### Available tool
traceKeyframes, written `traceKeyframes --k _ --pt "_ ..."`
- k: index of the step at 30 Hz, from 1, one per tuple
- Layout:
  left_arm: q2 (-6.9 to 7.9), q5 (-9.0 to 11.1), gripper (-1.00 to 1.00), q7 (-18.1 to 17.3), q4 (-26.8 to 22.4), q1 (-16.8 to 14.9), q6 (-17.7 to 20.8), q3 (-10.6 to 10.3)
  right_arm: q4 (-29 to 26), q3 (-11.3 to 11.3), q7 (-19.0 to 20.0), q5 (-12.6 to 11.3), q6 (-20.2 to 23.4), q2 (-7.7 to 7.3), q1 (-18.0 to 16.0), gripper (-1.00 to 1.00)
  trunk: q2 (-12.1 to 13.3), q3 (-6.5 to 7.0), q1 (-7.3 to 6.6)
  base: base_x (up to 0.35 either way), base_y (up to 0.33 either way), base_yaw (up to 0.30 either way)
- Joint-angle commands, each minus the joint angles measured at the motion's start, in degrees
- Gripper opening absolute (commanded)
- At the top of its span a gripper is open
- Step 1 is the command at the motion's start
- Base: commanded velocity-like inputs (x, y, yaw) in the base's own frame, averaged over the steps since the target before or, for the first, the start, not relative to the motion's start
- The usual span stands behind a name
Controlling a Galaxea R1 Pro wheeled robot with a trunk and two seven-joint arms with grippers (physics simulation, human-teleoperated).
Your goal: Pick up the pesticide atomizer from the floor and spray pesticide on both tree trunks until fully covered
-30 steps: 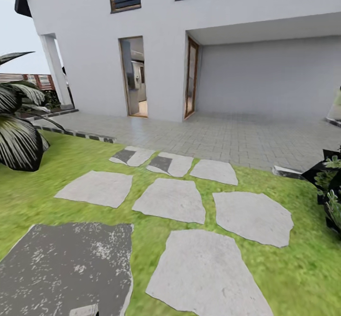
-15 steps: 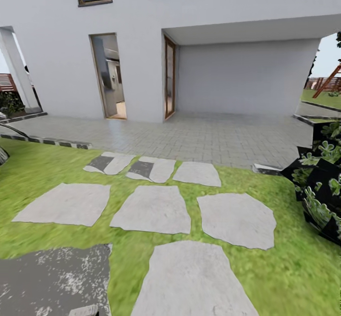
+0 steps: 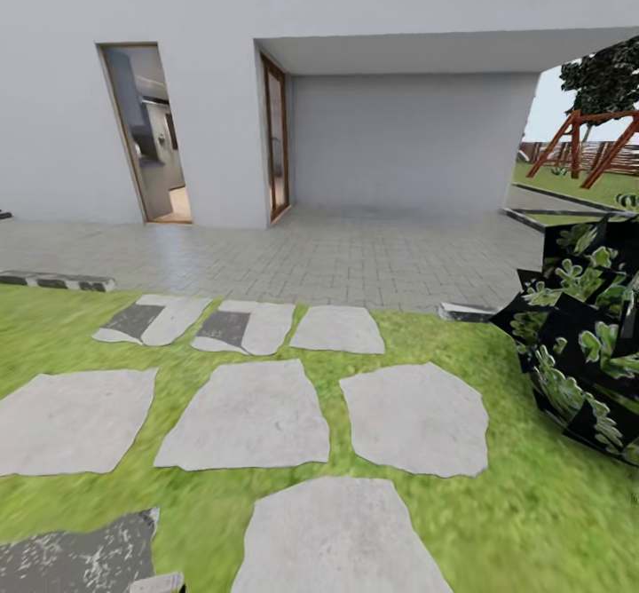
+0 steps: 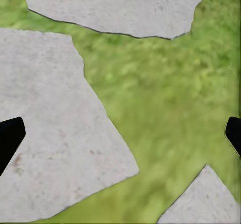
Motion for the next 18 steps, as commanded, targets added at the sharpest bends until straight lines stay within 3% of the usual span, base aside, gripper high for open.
traceKeyframes --k 1,18 --pt "0.00 0.0 1.00 0.0 0.0 0.0 0.0 0.0 0.0 0.0 0.0 0.0 0.0 -0.02 0.0 1.00 0.0 0.00 0.00 0.339 0.000 -0.265" --pt "0.00 0.1 1.00 0.0 0.0 0.0 0.0 0.0 0.0 0.0 0.0 0.0 0.0 0.01 0.0 1.00 0.0 0.00 0.00 0.339 0.001 -0.265"
